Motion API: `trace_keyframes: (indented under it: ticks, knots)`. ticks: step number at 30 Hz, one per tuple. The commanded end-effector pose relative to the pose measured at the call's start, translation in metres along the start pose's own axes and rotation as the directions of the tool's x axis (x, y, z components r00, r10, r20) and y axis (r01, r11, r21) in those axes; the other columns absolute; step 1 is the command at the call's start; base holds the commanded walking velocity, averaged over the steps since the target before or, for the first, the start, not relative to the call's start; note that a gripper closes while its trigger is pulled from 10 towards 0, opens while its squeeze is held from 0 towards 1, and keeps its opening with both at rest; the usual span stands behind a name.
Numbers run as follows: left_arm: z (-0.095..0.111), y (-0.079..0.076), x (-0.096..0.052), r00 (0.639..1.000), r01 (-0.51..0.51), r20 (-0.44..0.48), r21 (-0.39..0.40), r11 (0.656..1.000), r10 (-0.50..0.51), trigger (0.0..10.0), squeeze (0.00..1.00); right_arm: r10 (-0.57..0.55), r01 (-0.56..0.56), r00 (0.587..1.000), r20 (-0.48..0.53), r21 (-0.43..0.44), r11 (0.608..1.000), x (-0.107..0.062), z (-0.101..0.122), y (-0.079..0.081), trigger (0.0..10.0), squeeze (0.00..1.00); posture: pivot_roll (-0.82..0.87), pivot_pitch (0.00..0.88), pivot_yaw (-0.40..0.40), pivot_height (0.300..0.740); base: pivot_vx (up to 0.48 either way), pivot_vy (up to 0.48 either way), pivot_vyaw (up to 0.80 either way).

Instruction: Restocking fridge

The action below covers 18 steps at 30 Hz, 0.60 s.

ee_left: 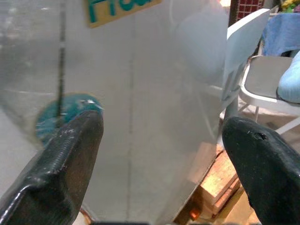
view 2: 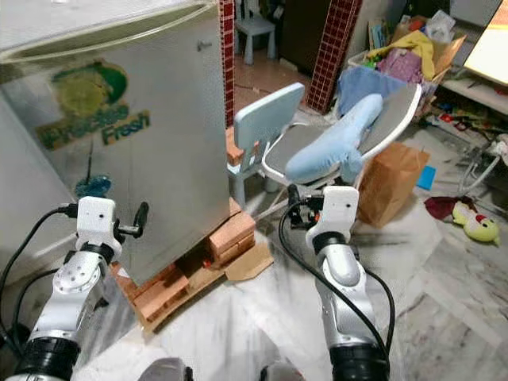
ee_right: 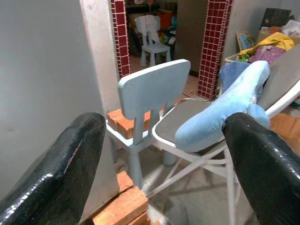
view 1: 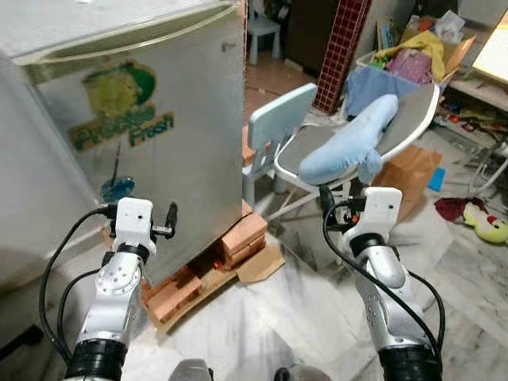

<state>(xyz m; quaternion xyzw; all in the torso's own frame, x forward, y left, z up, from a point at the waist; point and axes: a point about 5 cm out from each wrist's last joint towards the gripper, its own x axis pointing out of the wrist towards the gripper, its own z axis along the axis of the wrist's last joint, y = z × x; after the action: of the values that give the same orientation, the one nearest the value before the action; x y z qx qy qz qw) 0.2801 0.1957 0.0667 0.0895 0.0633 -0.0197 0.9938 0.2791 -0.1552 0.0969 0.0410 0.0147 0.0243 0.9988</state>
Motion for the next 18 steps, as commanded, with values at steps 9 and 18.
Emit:
trace_keyframes:
  ticks: [9, 18]
  knots:
    - [-0.0045, 0.0050, -0.0066, 0.999, 0.028, -0.020, 0.060, 0.998, -0.026, 10.0, 0.00, -0.002, 0.002, 1.000, -0.009, -0.001, 1.000, 0.0008, -0.0011, 0.0005, 10.0, 0.00, 0.01, 0.020, -0.019, 0.740, -0.055, 0.433, -0.05]
    - [0.0009, 0.0052, -0.0102, 0.999, 0.046, 0.016, 0.085, 0.995, -0.048, 10.0, 0.00, -0.007, 0.006, 1.000, -0.012, -0.010, 1.000, 0.0014, -0.0016, 0.0004, 10.0, 0.00, 0.01, 0.026, -0.015, 0.740, 0.000, 0.057, 0.00]
